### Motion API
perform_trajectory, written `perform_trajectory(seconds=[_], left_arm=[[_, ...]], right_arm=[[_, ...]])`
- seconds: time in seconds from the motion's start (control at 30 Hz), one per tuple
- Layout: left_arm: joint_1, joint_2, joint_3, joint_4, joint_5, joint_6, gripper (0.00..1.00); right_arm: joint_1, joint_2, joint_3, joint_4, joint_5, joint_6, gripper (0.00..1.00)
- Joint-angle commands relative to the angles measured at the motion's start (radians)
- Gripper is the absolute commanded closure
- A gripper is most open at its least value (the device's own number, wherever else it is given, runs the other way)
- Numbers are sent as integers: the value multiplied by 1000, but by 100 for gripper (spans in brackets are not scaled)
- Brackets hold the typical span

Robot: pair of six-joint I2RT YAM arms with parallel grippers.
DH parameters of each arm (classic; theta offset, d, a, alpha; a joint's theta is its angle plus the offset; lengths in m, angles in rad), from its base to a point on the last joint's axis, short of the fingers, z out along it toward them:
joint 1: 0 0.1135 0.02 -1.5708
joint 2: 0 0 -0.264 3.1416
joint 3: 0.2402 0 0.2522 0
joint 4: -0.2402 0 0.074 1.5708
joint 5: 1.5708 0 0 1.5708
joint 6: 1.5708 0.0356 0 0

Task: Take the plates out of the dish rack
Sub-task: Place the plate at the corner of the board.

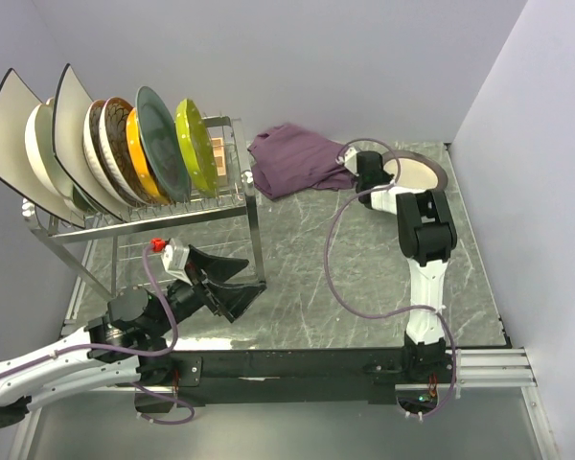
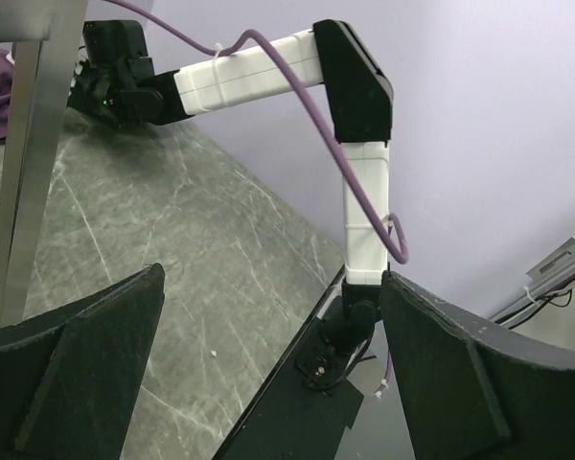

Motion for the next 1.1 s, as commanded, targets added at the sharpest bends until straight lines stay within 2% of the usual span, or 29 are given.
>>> perform_trajectory(seconds=[0.0,0.17,0.2,0.37,0.53,0.6,0.63,0.83,0.93,1.07], left_arm=[[-4,-15,2,40,17,-12,1],[-4,-41,-9,34,-16,-13,1],[-4,-40,-9,31,-19,-10,1],[-4,-24,-3,31,-16,-7,1],[-4,-26,-1,28,-17,-10,0],[-4,-30,-4,26,-19,-10,0],[-4,-33,-3,26,-16,-11,1],[-4,-47,-9,37,-6,-16,1],[-4,-32,5,23,4,-16,1],[-4,-46,-4,26,1,-21,1]], right_arm=[[-35,6,149,166,-8,-102,100],[-70,78,233,84,-86,-103,100],[-75,83,238,112,-91,-123,99],[-101,100,259,106,-126,-143,83],[-108,112,256,84,-140,-143,78],[-110,120,256,55,-155,-130,70],[-113,124,262,46,-155,-128,61],[-107,89,186,14,-158,-113,45],[-92,43,126,20,-152,-120,41],[-70,11,127,-41,-136,-87,40]])
